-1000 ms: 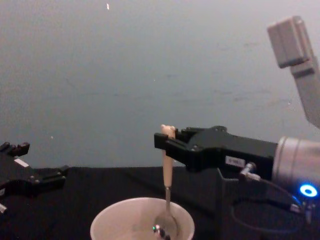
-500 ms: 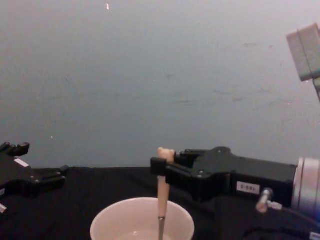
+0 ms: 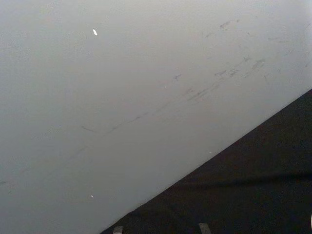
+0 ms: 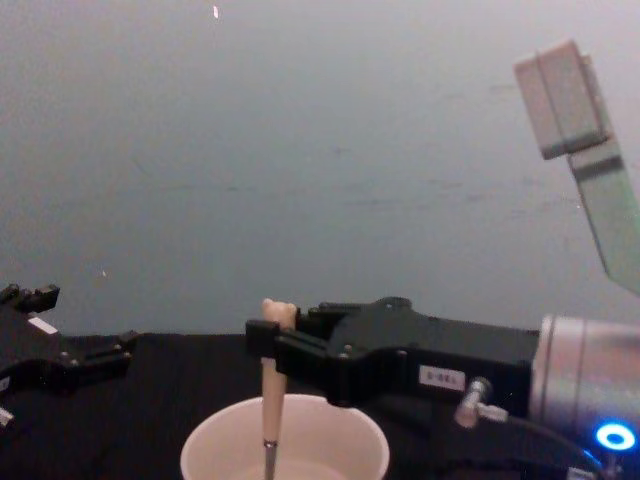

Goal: Pick up the stirring spoon with one hand, stir inside the cup, then place it back in its original position.

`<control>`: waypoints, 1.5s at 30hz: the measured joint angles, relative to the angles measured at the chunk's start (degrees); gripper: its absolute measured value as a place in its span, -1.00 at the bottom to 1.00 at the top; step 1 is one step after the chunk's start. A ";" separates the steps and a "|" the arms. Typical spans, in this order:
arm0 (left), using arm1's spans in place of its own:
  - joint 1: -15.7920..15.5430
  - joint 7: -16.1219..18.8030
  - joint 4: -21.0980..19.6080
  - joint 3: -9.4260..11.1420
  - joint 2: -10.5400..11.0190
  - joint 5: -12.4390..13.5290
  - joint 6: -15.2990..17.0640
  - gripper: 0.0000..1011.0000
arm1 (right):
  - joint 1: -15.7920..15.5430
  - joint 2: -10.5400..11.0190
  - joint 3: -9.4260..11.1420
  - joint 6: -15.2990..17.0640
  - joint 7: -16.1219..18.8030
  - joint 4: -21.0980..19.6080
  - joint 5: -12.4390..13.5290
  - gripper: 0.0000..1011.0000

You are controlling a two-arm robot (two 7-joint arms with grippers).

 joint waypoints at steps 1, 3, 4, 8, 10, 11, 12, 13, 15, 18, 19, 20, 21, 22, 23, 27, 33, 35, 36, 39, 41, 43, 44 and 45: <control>0.00 0.00 0.00 0.00 0.00 0.00 0.00 0.98 | 0.44 -0.48 -0.19 0.05 -0.33 0.48 -0.06 -0.56; 0.00 0.00 0.00 0.00 0.00 0.00 0.00 0.98 | 0.91 -1.00 -0.29 0.11 -0.76 1.10 -0.17 -0.56; 0.00 0.00 0.00 0.00 0.00 0.00 0.00 0.98 | 1.49 -1.68 -0.35 0.16 -1.32 1.96 -0.32 -0.56; 0.00 0.00 0.00 0.00 0.00 0.00 0.00 0.98 | 3.03 -3.50 -0.24 0.52 -2.89 4.38 -0.70 -0.56; 0.00 0.00 0.00 0.00 0.00 0.00 0.00 0.98 | 3.75 -4.27 -0.04 0.68 -3.59 5.43 -0.83 -0.56; 0.00 0.00 0.00 0.00 0.00 0.00 0.00 0.98 | 4.37 -4.91 0.21 0.82 -4.22 6.42 -0.92 -0.56; 0.00 0.00 0.00 0.00 0.00 0.00 0.00 0.98 | 4.62 -5.18 0.36 0.87 -4.47 6.87 -0.97 -0.56; 0.00 0.00 0.00 0.00 0.00 0.00 0.00 0.98 | 4.84 -5.41 0.49 0.90 -4.66 7.20 -0.99 -0.56; 0.00 0.00 0.00 0.00 0.00 0.00 0.00 0.98 | 5.42 -5.89 1.03 0.99 -5.23 8.25 -1.04 -0.56; 0.00 0.00 0.00 0.00 0.00 0.00 0.00 0.98 | 5.78 -5.99 1.79 1.08 -5.59 8.75 -1.04 -0.56; 0.00 0.00 0.00 0.00 0.00 0.00 0.00 0.98 | 5.79 -5.92 1.97 1.08 -5.60 8.75 -1.04 -0.56; 0.00 0.00 0.00 0.00 0.00 0.00 0.00 0.98 | 5.77 -5.67 2.25 1.08 -5.59 8.66 -0.99 -0.56; 0.00 0.00 0.00 0.00 0.00 0.00 0.00 0.98 | 5.72 -5.46 2.44 1.08 -5.57 8.54 -0.95 -0.56; 0.00 0.00 0.00 0.00 0.00 0.00 0.00 0.98 | 5.62 -5.22 2.63 1.07 -5.53 8.38 -0.90 -0.56; 0.00 0.00 0.00 0.00 0.00 0.00 0.00 0.98 | 5.50 -5.00 2.80 1.05 -5.47 8.21 -0.83 -0.56; 0.00 0.00 0.00 0.00 0.00 0.00 0.00 0.98 | 4.56 -3.22 3.85 1.03 -4.74 6.52 -0.18 -0.56; 0.00 0.00 0.00 0.00 0.00 0.00 0.00 0.98 | 3.06 -0.93 4.85 1.58 -3.84 4.08 1.14 -0.56; 0.00 0.00 0.00 0.00 0.00 0.00 0.00 0.98 | 2.35 0.09 5.17 1.83 -3.39 2.93 1.78 -0.56; 0.00 0.00 0.00 0.00 0.00 0.00 0.00 0.98 | 2.15 0.35 5.23 1.89 -3.27 2.65 1.93 -0.56; 0.00 0.00 0.00 0.00 0.00 0.00 0.00 0.98 | 1.22 1.58 5.27 2.11 -2.66 1.40 2.54 -0.56; 0.00 0.00 0.00 0.00 0.00 0.00 0.00 0.98 | 0.60 2.39 5.13 2.25 -2.19 0.57 2.89 -0.56; 0.00 0.00 0.00 0.00 0.00 0.00 0.00 0.98 | 0.00 3.07 4.79 2.39 -1.80 -0.15 3.15 -0.56; 0.00 0.00 0.00 0.00 0.00 0.00 0.00 0.98 | -0.18 3.27 4.68 2.43 -1.68 -0.36 3.23 -0.56; 0.00 0.00 0.00 0.00 0.00 0.00 0.00 0.98 | -0.36 3.46 4.53 2.48 -1.56 -0.63 3.31 -0.56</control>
